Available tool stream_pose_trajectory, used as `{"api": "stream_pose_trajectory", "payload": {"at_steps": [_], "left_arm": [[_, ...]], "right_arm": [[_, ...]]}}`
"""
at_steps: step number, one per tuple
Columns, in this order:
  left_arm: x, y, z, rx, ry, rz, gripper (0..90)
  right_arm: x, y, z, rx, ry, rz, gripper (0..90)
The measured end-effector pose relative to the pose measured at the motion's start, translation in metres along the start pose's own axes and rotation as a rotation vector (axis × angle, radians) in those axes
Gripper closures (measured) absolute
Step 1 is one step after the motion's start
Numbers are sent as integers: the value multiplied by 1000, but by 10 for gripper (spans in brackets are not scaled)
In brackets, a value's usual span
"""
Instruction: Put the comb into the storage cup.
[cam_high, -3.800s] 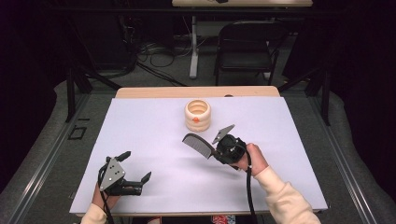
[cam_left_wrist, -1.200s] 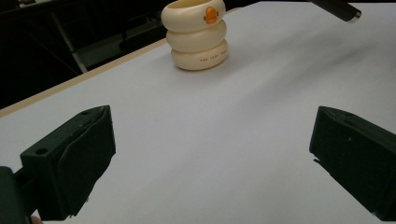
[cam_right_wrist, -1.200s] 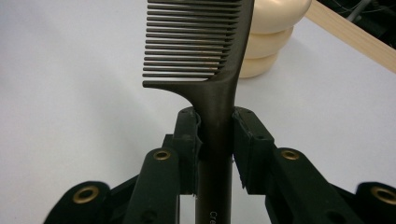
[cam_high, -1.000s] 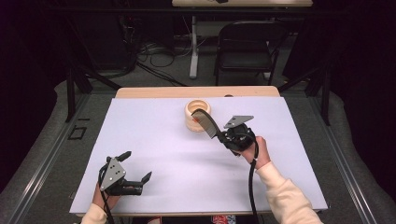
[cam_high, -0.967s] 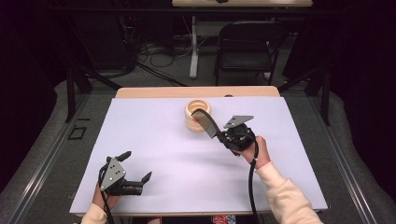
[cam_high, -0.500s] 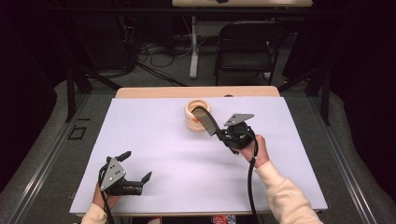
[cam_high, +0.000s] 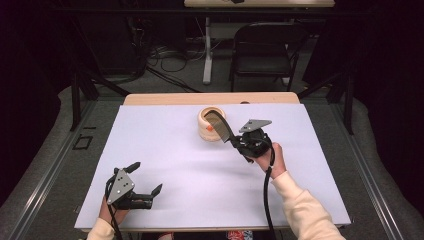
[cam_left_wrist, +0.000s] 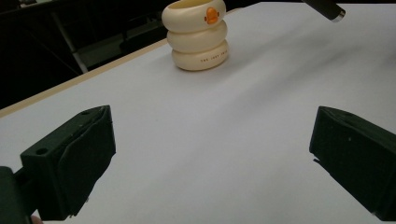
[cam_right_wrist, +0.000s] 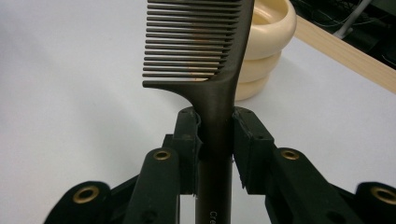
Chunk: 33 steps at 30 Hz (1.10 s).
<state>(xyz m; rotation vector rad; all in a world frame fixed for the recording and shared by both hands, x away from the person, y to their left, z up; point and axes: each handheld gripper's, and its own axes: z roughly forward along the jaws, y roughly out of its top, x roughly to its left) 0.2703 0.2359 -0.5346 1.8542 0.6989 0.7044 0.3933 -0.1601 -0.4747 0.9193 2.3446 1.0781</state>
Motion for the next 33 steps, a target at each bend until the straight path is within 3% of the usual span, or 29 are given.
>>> {"api": "stream_pose_trajectory", "payload": {"at_steps": [15,33], "left_arm": [[1,0,0,-2,0,-9,3],[1,0,-1,-10,3,-23,8]], "right_arm": [[-3,3,1,-15,-9,8,721],[-10,18,-1,-76,-20,29,721]]}}
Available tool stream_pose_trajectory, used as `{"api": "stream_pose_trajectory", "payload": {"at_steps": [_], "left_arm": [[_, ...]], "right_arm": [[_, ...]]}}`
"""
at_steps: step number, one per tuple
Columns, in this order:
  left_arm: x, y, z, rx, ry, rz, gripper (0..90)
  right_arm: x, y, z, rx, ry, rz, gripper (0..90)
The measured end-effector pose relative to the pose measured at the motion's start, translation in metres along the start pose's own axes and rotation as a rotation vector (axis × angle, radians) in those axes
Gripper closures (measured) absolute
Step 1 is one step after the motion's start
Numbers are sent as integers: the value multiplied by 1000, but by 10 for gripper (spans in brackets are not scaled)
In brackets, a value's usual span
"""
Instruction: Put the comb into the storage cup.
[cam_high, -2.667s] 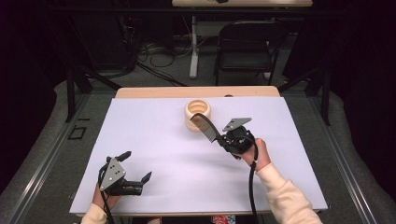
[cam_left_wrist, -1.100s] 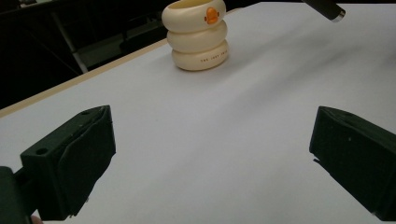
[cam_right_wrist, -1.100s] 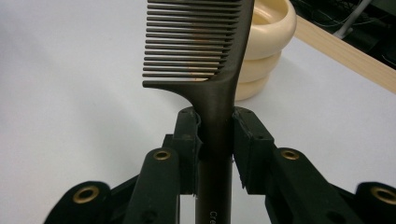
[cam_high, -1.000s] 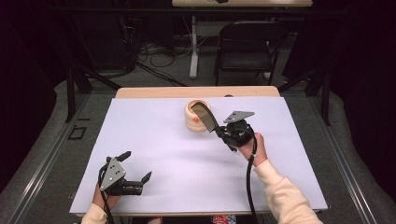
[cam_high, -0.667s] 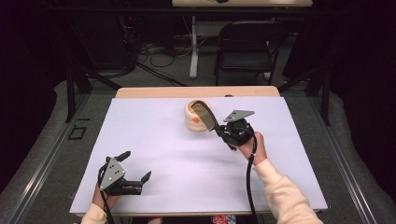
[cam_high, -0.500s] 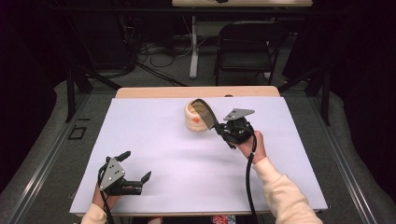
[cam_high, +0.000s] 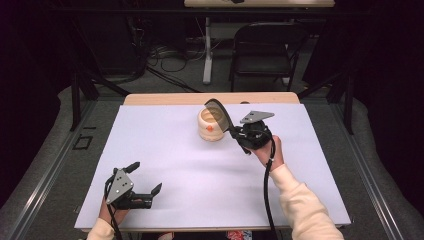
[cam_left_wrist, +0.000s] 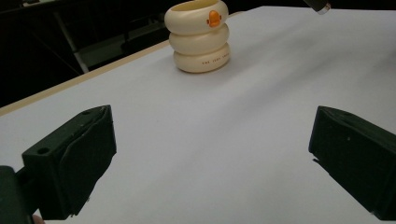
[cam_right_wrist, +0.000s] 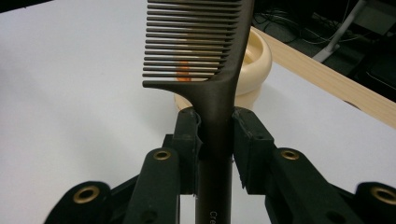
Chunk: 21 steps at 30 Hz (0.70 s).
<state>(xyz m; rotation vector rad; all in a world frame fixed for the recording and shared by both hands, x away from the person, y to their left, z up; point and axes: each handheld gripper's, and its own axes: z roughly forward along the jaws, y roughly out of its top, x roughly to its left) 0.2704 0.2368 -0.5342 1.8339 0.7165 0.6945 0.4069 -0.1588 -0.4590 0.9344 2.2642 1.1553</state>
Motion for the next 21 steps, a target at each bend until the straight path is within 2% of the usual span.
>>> {"api": "stream_pose_trajectory", "payload": {"at_steps": [21], "left_arm": [[1,1,0,-6,1,-1,7]], "right_arm": [[-3,21,13,-51,21,4,720]]}}
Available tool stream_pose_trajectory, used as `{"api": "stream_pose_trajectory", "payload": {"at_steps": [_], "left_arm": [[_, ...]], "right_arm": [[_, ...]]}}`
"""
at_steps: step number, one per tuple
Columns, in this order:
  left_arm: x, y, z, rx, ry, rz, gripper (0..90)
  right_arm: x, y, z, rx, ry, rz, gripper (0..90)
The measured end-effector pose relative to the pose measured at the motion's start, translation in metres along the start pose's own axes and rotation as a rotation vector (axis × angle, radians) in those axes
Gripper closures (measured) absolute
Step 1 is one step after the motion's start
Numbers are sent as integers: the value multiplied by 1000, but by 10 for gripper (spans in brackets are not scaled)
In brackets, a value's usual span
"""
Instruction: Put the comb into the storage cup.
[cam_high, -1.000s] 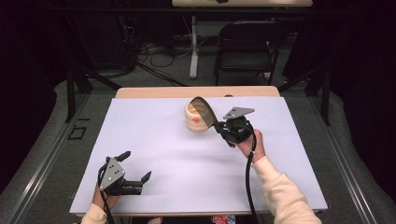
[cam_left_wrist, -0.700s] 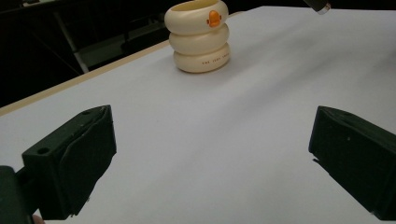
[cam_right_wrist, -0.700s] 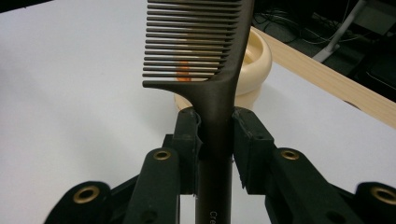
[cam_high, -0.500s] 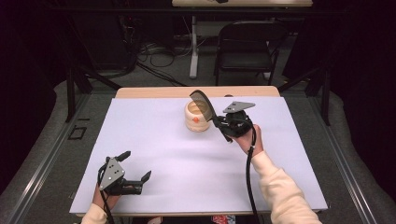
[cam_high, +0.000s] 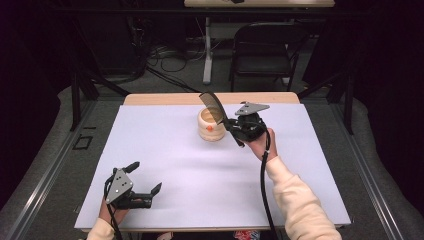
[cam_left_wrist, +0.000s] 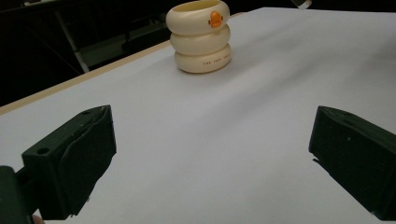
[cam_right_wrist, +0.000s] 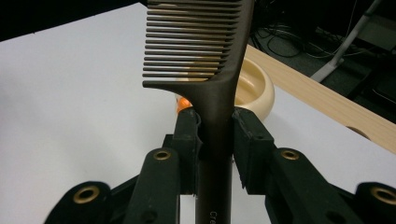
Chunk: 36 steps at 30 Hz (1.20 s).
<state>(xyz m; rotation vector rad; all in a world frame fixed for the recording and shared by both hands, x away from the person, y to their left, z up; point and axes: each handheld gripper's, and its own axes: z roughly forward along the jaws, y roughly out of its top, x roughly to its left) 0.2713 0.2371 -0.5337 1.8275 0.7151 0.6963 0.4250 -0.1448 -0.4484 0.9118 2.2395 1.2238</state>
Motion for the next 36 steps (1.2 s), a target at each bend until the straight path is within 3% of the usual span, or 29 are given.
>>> {"api": "stream_pose_trajectory", "payload": {"at_steps": [36], "left_arm": [[0,0,1,5,-3,6,7]], "right_arm": [[-8,29,6,-91,21,9,721]]}}
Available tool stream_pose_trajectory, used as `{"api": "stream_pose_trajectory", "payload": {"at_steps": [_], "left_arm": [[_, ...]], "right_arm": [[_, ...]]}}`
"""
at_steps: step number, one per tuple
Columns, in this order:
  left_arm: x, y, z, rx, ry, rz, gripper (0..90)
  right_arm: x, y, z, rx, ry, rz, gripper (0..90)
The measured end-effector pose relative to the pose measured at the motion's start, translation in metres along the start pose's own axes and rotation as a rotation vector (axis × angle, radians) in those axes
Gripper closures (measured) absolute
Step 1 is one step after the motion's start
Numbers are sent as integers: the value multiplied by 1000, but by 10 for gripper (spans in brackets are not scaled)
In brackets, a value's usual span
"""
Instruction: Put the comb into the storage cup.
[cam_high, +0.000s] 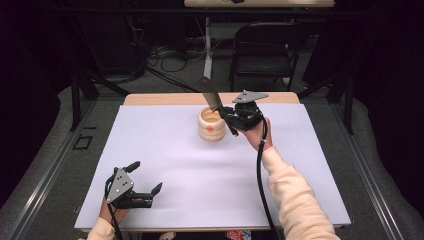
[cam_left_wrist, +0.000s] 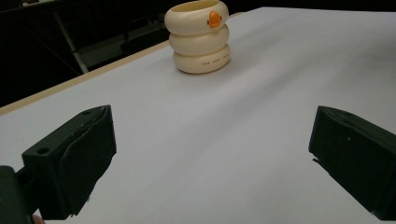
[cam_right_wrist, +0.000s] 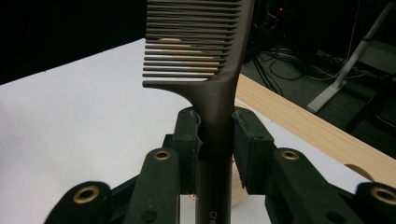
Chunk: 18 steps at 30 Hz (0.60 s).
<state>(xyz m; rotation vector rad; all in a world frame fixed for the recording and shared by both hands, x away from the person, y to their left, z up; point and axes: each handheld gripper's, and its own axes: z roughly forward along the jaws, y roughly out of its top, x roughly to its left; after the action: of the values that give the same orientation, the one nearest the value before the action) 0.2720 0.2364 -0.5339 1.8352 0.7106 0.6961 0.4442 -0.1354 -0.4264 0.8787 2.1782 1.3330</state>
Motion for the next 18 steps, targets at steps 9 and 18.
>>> {"api": "stream_pose_trajectory", "payload": {"at_steps": [9,18], "left_arm": [[0,0,-1,0,1,-2,8],[0,0,-1,-1,1,-2,8]], "right_arm": [[0,12,4,-19,7,-3,721],[2,24,9,-27,14,-21,721]]}}
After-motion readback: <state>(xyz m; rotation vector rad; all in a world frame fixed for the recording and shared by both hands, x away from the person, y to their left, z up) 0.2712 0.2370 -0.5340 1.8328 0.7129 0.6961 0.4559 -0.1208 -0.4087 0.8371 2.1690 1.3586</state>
